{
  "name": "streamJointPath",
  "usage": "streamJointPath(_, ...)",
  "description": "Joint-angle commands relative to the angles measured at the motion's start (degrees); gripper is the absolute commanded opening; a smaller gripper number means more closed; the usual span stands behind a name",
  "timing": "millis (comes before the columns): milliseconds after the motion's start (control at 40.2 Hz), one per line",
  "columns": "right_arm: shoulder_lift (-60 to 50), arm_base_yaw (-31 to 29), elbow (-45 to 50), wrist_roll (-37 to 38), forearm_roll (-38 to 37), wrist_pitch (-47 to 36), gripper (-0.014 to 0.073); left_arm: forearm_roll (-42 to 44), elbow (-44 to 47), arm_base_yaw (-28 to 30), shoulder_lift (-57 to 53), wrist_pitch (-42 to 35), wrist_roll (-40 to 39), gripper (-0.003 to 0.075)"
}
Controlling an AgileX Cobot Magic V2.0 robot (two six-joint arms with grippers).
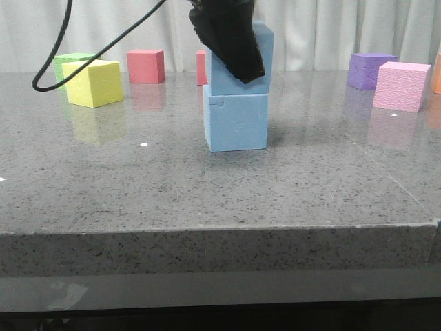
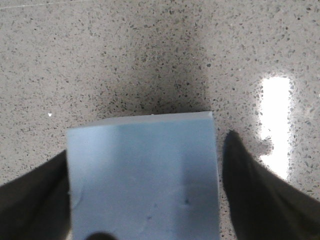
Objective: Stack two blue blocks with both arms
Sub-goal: 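Lower the cube onto the placed blue cube and open the left gripper, then withdraw the left gripper upward from the stack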
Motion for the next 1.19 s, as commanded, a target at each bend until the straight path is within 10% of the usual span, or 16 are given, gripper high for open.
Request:
streamJointPath(0, 0.1, -0.2, -1.3, -0.1, 0.8, -4.1, 0.0646, -0.6, -1.9, -0.4, -3.2, -0.1, -0.9, 0.0622)
streamJointPath(273, 0.1, -0.2, -1.3, -0.1, 0.8, -4.1, 0.0646, -0.1, -5.3, -0.4, -3.7, 0.8, -4.0, 0.0622)
streamJointPath(795, 0.1, -0.2, -1.3, -0.1, 0.8, -4.1, 0.0646, -0.3, -11.4, 0.2, -12.4, 0.8, -41.0, 0.0622)
streamJointPath(1168, 0.1, -0.2, -1.3, -0.1, 0.8, -4.1, 0.0646, 1.0, 7.8, 0.9, -30.3, -8.6, -44.4, 0.0622)
